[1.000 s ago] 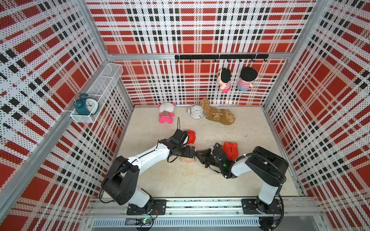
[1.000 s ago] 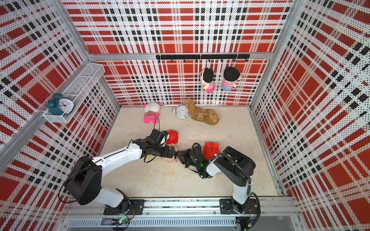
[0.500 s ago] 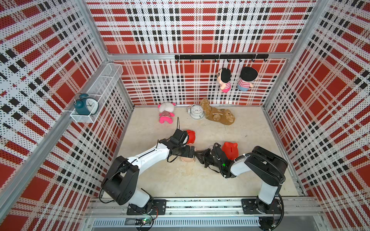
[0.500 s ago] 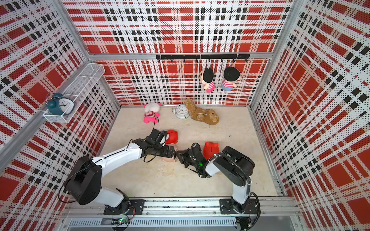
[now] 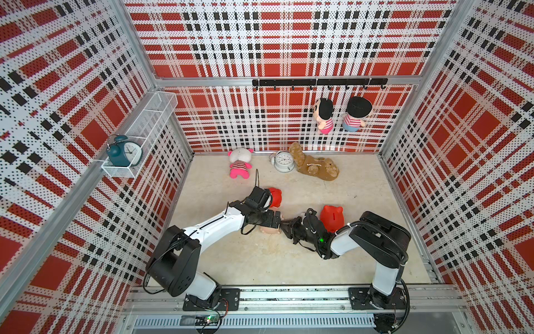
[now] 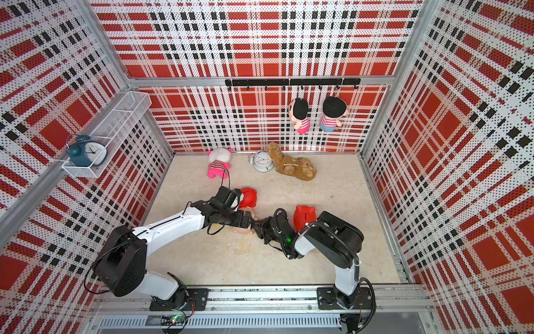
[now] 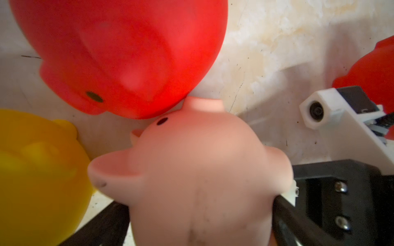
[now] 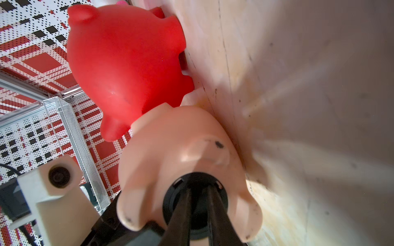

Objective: Open piggy banks
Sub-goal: Open the lid on the piggy bank.

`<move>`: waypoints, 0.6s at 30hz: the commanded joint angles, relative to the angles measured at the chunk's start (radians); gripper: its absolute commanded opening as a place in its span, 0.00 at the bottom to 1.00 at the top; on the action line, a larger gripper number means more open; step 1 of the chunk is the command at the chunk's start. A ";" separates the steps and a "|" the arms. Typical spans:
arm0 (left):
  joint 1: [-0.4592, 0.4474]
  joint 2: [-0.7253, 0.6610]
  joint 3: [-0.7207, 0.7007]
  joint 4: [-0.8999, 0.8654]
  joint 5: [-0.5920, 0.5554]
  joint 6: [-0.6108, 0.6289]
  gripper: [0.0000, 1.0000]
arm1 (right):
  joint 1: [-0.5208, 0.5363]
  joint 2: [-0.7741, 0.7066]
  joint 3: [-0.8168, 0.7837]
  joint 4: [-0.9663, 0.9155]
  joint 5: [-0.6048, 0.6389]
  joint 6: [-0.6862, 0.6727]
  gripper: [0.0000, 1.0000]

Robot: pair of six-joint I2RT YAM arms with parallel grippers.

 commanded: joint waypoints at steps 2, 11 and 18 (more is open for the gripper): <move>-0.013 0.046 -0.044 -0.036 0.081 0.011 1.00 | 0.006 0.061 0.011 0.237 -0.024 0.089 0.18; -0.003 0.047 -0.046 -0.036 0.088 0.008 1.00 | 0.010 0.083 0.045 0.302 -0.032 0.171 0.12; 0.004 0.049 -0.047 -0.036 0.094 0.011 1.00 | 0.025 0.095 0.076 0.299 -0.014 0.218 0.06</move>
